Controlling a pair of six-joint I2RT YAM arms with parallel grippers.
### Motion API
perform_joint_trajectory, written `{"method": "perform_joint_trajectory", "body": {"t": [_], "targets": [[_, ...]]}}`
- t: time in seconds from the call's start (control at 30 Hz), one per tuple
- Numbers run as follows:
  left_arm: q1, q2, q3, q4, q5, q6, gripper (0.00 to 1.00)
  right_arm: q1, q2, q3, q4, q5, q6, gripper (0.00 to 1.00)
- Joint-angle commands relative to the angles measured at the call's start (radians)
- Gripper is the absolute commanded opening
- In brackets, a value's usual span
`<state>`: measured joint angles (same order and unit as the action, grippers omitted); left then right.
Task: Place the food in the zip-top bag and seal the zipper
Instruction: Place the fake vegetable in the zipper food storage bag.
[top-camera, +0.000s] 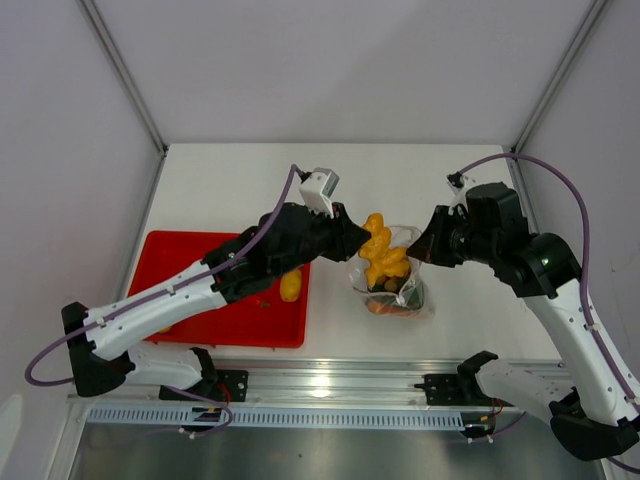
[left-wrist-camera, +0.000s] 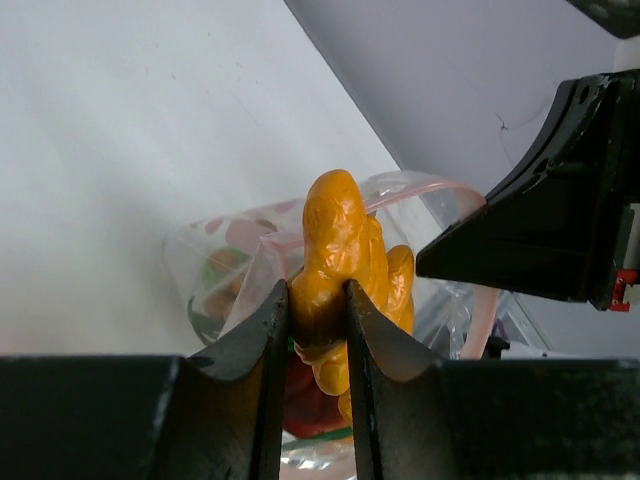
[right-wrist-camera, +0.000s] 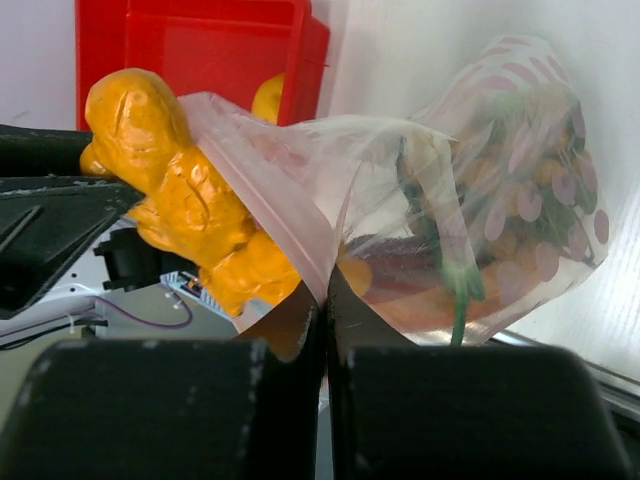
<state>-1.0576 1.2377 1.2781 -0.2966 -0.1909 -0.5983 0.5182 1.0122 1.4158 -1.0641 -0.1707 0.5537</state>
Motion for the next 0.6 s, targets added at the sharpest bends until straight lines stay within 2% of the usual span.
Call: {"method": "perform_joint_trajectory", "body": {"t": [0.0, 0.2, 0.5, 0.57], "targets": [[-0.048, -0.02, -0.04, 0.163, -0.165, 0.063, 0.01, 0.006, -0.008, 0.026, 0.067, -0.041, 0.057, 0.0], [-0.091, 0.031, -0.02, 0.201, -0.241, 0.106, 0.0, 0.006, -0.004, 0.034, 0.099, -0.065, 0.106, 0.0], [-0.105, 0.031, -0.08, 0.228, -0.217, 0.141, 0.01, -0.007, -0.018, 0.048, 0.11, -0.066, 0.104, 0.0], [-0.105, 0.022, -0.1, 0.22, -0.22, 0.131, 0.04, -0.015, -0.018, 0.048, 0.11, -0.069, 0.1, 0.0]]}}
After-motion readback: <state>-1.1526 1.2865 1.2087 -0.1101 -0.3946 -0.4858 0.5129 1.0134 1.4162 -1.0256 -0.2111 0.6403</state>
